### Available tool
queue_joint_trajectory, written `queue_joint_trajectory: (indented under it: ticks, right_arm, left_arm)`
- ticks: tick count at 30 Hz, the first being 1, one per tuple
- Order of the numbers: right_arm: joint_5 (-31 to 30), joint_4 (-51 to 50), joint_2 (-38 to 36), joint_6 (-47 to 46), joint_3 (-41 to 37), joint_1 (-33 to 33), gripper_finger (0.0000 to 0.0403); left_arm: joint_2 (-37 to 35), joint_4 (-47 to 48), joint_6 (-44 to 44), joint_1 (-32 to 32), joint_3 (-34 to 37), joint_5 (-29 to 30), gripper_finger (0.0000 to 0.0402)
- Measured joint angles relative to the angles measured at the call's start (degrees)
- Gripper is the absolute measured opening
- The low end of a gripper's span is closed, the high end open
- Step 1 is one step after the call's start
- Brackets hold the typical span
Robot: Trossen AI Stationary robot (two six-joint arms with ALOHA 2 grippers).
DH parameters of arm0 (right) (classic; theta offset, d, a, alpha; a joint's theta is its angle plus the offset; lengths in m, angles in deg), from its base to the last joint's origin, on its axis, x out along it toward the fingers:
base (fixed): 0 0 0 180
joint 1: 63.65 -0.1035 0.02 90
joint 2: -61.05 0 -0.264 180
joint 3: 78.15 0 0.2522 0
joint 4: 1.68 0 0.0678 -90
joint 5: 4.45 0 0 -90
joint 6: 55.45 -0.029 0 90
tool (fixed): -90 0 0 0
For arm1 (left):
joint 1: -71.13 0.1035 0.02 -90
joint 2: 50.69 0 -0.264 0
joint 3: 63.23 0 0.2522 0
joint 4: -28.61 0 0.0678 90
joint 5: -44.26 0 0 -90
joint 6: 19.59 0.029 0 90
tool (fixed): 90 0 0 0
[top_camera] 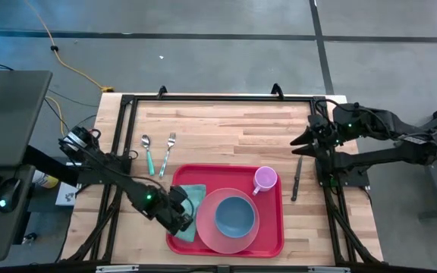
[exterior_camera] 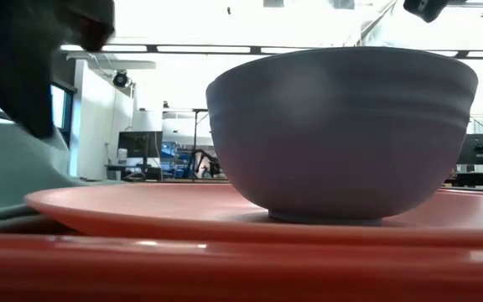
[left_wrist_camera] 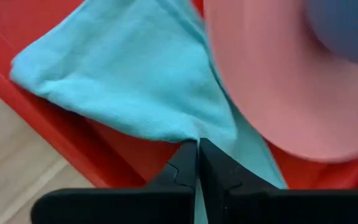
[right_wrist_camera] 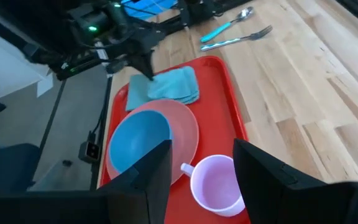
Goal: Set up tray
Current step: Put the blue napkin on the tray to the left of the pink plate
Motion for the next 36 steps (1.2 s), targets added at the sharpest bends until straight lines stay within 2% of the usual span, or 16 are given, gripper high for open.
queue_joint_trajectory:
  ticks: [7, 15, 21, 28, 34, 36]
  right_arm:
    - [3.45, -0.29, 0.16, 2.01, 0.0, 0.0, 0.0149]
    - [4.51, -0.45, 0.14, 3.64, 0.0, 0.0, 0.0149]
    - [4.5, -0.45, 0.14, 4.3, -0.04, 0.0, 0.0149]
    - [4.5, -0.45, 0.14, 4.75, -0.09, 0.0, 0.0149]
    - [4.73, -0.45, 0.14, 4.75, -0.09, 0.0, 0.0149]
    - [4.83, -0.45, 0.14, 4.75, -0.09, 0.0, 0.0149]
  left_arm:
    - [0.77, 1.23, 2.62, 3.24, 0.0, -4.89, 0.0016]
    - [0.77, 1.75, 2.33, 3.17, 0.0, -10.33, 0.0009]
    - [2.38, -2.46, 1.41, 3.17, -0.01, -10.45, 0.0009]
    - [8.3, -9.02, -0.03, 3.19, 0.06, -12.27, 0.0008]
    - [8.92, -9.55, -1.39, 3.21, -0.02, -6.97, 0.0007]
    - [8.71, -9.3, -1.54, 3.6, -0.02, -6.98, 0.0007]
